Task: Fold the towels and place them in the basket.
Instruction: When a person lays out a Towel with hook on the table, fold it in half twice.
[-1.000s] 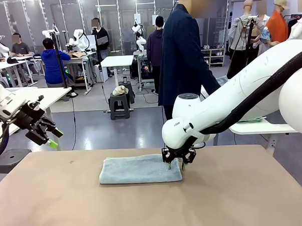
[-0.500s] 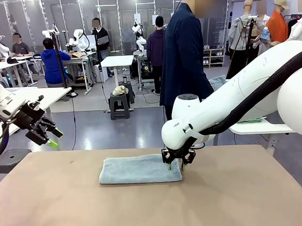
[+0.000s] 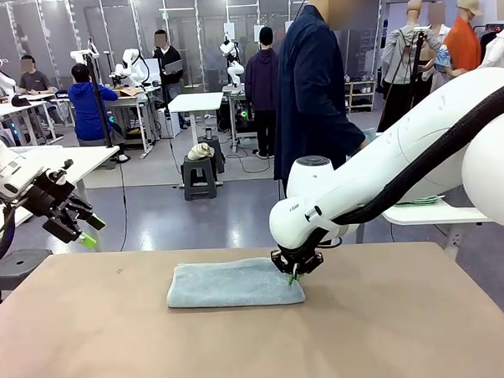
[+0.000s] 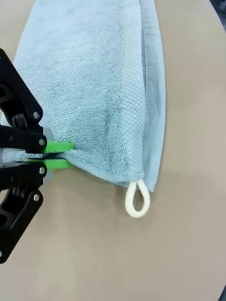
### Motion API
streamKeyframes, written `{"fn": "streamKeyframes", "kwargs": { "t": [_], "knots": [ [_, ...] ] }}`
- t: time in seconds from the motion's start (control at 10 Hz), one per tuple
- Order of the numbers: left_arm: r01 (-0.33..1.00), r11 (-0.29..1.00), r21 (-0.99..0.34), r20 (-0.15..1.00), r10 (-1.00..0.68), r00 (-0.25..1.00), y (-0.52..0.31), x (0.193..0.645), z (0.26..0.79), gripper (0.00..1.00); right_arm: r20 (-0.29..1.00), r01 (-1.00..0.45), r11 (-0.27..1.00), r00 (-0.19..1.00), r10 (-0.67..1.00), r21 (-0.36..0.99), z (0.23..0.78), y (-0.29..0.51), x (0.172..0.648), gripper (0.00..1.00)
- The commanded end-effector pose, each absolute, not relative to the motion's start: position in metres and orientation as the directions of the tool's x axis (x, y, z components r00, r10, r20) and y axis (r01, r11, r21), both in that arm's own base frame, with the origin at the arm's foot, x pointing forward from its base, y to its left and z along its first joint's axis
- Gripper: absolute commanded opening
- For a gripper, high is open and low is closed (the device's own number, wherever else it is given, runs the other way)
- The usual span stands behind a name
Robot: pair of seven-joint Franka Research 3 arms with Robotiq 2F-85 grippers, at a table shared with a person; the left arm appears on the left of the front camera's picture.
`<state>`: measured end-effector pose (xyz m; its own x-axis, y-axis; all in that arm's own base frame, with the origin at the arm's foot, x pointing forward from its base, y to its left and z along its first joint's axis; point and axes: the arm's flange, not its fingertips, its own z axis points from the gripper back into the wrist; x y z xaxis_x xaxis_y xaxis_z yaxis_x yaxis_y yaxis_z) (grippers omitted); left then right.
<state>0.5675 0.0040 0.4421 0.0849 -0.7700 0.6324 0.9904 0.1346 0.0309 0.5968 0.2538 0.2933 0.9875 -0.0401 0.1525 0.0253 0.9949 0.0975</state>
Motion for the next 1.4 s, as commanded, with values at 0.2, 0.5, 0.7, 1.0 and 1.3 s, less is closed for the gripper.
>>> {"fn": "streamKeyframes", "kwargs": {
  "t": [0.2, 0.5, 0.7, 1.0, 1.3],
  "knots": [
    [0.99, 0.133, 0.037, 0.625, -0.777, 0.081, 0.004, 0.568, 0.444, 0.93, 0.137, 0.024, 0.998, 0.99, -0.031, 0.054, 0.282, 0.252, 0.597, 0.0],
    [0.99, 0.133, 0.037, 0.625, -0.777, 0.081, 0.004, 0.568, 0.444, 0.93, 0.164, -0.039, 0.998, 0.986, 0.029, 0.058, 0.294, 0.227, 0.605, 0.0],
    [0.99, 0.133, 0.037, 0.625, -0.777, 0.081, 0.004, 0.568, 0.444, 0.93, 0.176, -0.035, 0.998, 0.984, 0.027, 0.044, 0.301, 0.203, 0.614, 0.0],
    [0.99, 0.133, 0.037, 0.625, -0.777, 0.081, 0.004, 0.568, 0.444, 0.93, 0.173, 0.001, 1.0, 0.985, -0.005, 0.026, 0.303, 0.168, 0.62, 0.0],
    [0.99, 0.133, 0.037, 0.625, -0.777, 0.081, 0.004, 0.568, 0.444, 0.93, 0.178, 0.014, 1.0, 0.984, -0.017, 0.018, 0.308, 0.153, 0.616, 0.0]
  ]
}}
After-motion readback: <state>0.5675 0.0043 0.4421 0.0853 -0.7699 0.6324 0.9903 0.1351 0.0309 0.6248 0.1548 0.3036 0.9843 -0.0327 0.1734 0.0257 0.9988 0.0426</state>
